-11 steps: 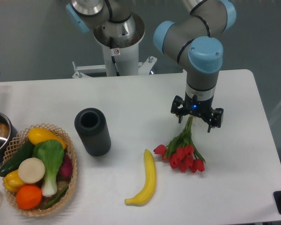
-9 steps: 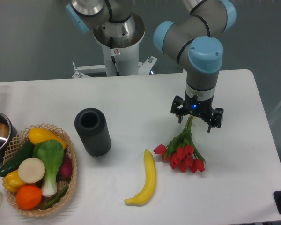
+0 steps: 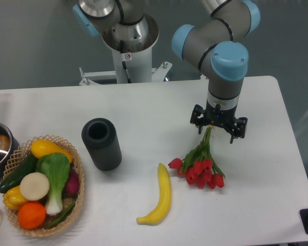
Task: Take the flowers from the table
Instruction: 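Lower the open gripper toward the green stems of the red tulips, then close the gripper around the tulip stems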
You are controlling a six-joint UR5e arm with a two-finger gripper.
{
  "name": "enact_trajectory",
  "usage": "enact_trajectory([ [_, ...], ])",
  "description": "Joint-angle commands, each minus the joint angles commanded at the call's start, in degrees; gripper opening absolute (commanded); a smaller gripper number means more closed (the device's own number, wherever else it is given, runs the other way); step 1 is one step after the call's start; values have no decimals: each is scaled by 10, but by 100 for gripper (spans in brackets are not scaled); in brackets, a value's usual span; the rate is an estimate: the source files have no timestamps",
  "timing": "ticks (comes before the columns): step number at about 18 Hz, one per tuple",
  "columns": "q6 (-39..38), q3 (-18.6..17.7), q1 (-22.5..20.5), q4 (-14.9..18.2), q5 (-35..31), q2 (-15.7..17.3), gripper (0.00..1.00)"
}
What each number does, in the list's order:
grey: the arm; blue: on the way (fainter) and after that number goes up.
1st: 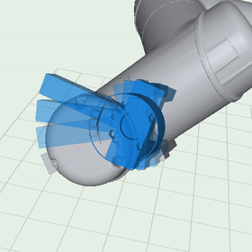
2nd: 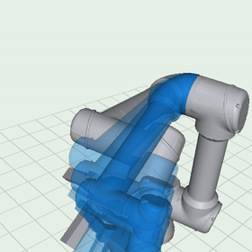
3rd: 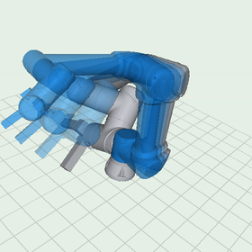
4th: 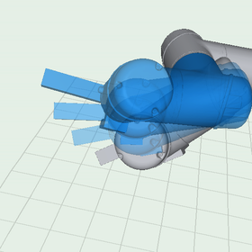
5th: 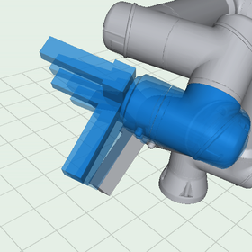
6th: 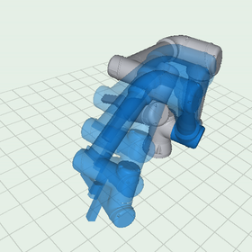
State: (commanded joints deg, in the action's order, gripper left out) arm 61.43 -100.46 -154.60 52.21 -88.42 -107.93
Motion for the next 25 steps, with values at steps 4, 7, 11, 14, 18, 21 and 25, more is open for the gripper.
enact_trajectory([
  [4, 9, 0, 1, -3, 1, -21, 100],
  [7, 15, 7, 3, -41, 3, -66, 100],
  [11, 15, 9, 6, -54, 7, -83, 100],
  [14, 14, 8, 14, -55, 13, -95, 100],
  [18, 11, 3, 19, -52, 13, -99, 60],
  [21, 11, -3, 19, -48, 15, -93, 2],
  [25, 7, -3, 20, -46, 9, -78, 0],
])
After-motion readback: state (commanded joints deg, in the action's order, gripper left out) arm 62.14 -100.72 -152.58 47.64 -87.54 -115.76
